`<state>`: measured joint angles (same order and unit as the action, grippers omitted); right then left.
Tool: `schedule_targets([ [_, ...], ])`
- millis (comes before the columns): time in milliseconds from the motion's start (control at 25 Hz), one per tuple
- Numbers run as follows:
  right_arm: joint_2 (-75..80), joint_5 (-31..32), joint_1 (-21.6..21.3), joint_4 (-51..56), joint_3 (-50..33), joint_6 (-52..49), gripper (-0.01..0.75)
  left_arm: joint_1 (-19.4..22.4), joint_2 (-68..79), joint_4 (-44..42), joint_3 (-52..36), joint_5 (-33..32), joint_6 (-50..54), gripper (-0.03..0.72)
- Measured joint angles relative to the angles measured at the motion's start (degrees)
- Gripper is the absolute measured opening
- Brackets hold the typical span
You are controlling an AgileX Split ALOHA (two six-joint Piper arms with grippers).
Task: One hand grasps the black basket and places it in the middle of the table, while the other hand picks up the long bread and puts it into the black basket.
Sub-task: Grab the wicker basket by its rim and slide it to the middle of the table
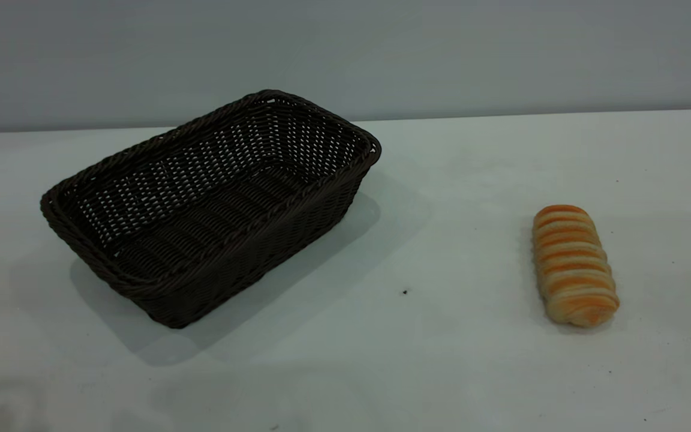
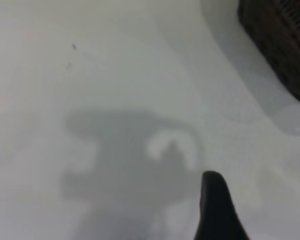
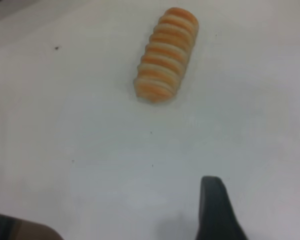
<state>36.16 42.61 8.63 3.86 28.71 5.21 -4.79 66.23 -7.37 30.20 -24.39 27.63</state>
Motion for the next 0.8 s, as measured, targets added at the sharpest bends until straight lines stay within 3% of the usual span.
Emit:
schedule_targets([
  [400, 0.4, -1.5, 0.0, 0.0, 0.0, -0.1, 0.443, 0.0, 24.3, 13.1, 13.6, 3.2, 1.1, 0.503],
  [800, 0.4, -2.8, 0.0, 0.0, 0.0, -0.1, 0.444, 0.0, 38.6, 24.7, 26.6, -1.2, -5.5, 0.503],
])
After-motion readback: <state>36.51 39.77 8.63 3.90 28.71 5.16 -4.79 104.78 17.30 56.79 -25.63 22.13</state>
